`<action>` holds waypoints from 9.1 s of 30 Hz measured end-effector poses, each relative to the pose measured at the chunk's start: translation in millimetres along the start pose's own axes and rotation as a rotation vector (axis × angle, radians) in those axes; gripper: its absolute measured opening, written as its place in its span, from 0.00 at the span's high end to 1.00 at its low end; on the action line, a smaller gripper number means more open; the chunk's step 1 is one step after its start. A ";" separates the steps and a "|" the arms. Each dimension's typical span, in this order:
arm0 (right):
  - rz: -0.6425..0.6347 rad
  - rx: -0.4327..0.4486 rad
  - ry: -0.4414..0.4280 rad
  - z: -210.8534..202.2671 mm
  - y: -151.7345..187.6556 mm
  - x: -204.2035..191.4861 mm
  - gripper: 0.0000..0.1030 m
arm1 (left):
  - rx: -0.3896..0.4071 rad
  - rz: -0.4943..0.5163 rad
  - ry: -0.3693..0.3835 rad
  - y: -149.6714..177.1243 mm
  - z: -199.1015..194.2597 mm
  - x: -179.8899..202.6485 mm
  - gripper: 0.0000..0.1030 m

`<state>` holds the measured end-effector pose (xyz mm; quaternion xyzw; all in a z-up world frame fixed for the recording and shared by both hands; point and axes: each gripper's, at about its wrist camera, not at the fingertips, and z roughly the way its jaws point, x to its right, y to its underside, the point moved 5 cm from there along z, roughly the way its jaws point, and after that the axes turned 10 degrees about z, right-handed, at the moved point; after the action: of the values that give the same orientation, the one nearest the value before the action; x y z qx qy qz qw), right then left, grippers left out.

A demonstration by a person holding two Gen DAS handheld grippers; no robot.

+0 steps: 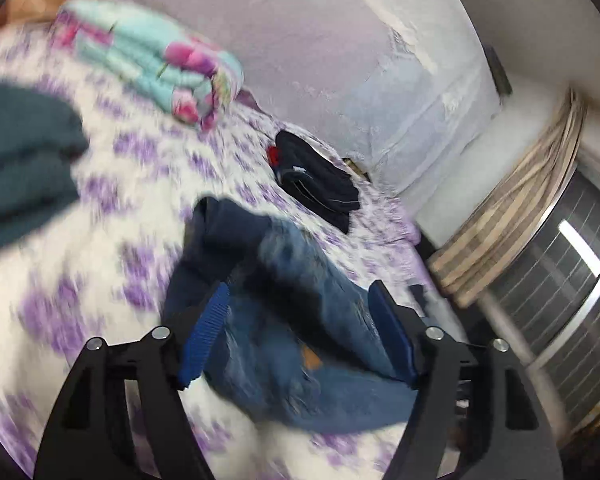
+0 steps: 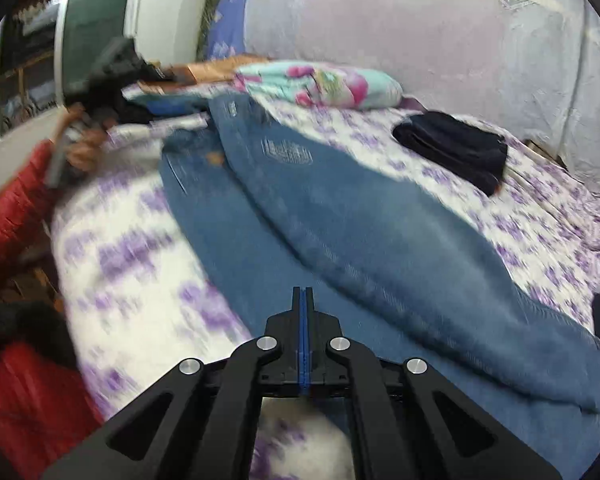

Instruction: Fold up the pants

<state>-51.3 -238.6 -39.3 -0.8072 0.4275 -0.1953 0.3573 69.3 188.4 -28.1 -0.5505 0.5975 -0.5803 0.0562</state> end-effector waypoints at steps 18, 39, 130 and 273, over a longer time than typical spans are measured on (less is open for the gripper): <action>-0.279 0.025 0.169 45.2 -40.7 -15.4 0.75 | -0.227 -0.169 -0.125 -26.4 89.3 -0.3 0.66; -0.168 -0.047 0.017 19.3 2.3 -42.9 0.89 | -0.134 -0.024 -0.219 30.5 -13.3 12.3 0.55; 0.667 0.043 -0.297 50.4 -114.6 105.5 0.06 | -0.451 0.541 -0.302 84.1 164.1 144.3 0.05; -0.079 -0.048 0.227 59.6 -31.2 -65.0 0.78 | 0.071 -0.011 -0.496 57.5 -10.2 -3.0 0.05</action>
<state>-33.4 -148.4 -56.7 -0.8044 0.4375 -0.2889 0.2794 29.1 180.9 -70.0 -0.6771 0.5416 -0.4483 0.2171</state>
